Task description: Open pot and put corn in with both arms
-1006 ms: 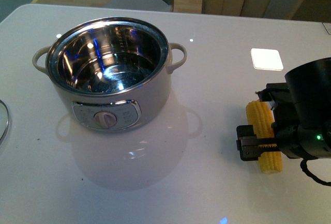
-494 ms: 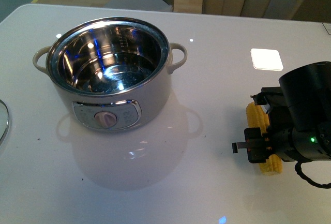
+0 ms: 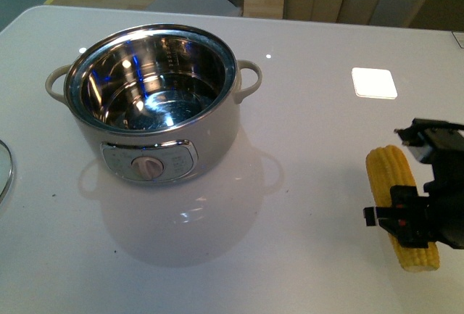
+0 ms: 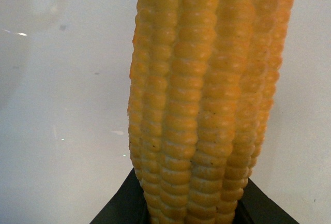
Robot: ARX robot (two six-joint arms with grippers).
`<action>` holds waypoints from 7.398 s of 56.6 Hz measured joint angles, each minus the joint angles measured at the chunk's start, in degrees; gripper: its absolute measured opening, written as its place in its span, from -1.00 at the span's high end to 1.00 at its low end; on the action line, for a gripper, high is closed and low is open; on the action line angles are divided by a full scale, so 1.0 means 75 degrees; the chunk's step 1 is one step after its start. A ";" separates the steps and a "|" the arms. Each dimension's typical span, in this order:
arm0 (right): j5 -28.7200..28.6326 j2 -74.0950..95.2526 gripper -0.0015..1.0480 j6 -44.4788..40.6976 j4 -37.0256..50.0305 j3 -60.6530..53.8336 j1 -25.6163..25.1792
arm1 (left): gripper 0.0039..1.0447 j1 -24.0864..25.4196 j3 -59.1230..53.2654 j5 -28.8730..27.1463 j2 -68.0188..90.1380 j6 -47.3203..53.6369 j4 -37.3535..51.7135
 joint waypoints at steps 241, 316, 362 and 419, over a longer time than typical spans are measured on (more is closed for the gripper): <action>-0.1099 -0.5106 -0.52 0.1923 -0.2323 0.1725 -0.1003 | -0.87 0.0000 0.0000 0.0000 -0.0009 0.0003 0.0000; 0.0300 -0.8883 0.62 -0.1186 0.3620 -0.4284 -0.1626 | -0.87 0.0000 0.0000 0.0000 -0.0012 0.0000 -0.0003; 0.0344 -1.2298 0.96 -0.1233 0.0481 -0.4290 -0.1606 | -0.87 0.0000 0.0000 0.0000 -0.0009 0.0003 -0.0003; 0.0350 -1.4411 0.92 -0.1247 -0.1676 -0.4287 -0.1603 | -0.87 0.0000 0.0000 0.0000 -0.0012 0.0003 -0.0003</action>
